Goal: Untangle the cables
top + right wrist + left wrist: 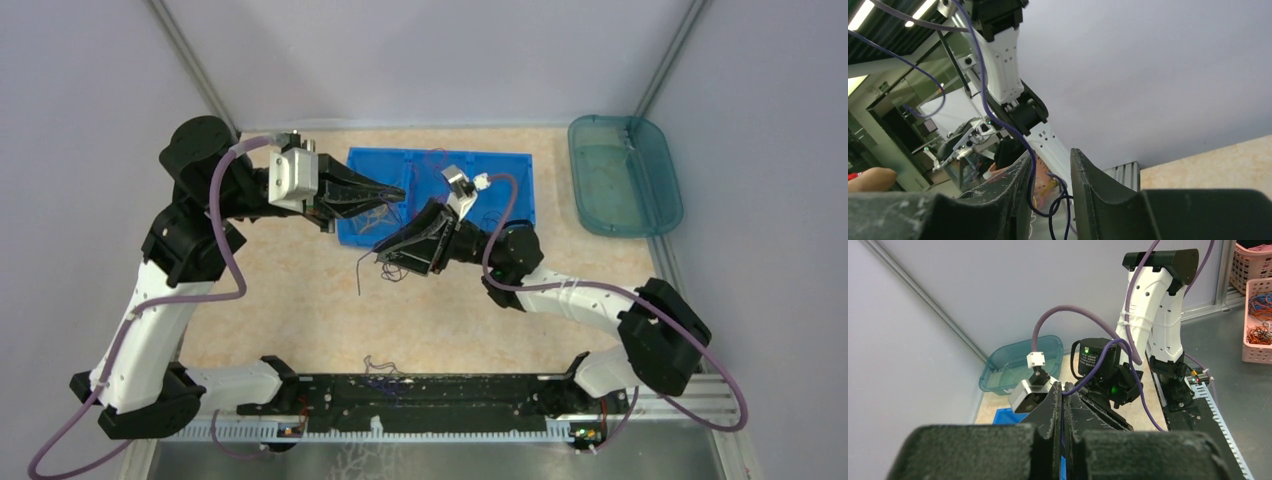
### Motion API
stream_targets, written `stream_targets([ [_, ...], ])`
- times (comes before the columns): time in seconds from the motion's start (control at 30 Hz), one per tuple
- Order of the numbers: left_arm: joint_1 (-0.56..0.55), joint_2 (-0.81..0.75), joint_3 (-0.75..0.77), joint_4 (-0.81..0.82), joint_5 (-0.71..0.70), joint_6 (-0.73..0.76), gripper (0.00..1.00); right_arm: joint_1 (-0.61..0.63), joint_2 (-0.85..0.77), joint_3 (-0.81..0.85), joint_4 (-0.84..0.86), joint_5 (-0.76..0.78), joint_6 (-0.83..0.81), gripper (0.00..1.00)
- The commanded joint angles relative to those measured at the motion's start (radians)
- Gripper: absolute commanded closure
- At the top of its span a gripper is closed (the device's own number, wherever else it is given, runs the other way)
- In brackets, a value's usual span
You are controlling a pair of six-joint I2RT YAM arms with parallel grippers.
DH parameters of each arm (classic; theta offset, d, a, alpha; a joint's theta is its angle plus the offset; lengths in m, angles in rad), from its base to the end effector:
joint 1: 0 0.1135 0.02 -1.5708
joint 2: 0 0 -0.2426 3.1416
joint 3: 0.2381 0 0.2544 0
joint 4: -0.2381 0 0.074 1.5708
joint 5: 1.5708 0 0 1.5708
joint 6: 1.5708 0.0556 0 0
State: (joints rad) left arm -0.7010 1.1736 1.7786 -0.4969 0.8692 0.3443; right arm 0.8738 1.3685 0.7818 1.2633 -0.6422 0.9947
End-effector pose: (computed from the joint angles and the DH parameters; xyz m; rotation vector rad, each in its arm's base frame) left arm 0.1290 -0.1644 0.5390 1.3227 0.8492 -0.9138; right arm 0.1688 0.2535 0.3385 -0.6563 1.0800 1.9468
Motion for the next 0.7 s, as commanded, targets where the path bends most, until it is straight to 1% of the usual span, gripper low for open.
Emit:
stream_targets([
  [0.0,-0.005,0.003,0.036,0.029,0.017,-0.003,0.99,-0.002,0.013,-0.018,0.126,0.006,0.054,0.68],
  [0.23,-0.005,0.013,0.067,0.027,0.011,0.005,0.99,0.007,0.03,-0.056,0.077,0.002,0.023,0.68],
  [0.5,-0.005,0.033,0.124,0.024,0.0,0.018,0.99,0.023,0.078,-0.131,0.102,0.02,0.027,0.7],
  [0.67,-0.005,0.042,0.154,0.019,-0.007,0.036,1.0,0.033,0.103,-0.173,0.146,0.031,0.04,0.71],
])
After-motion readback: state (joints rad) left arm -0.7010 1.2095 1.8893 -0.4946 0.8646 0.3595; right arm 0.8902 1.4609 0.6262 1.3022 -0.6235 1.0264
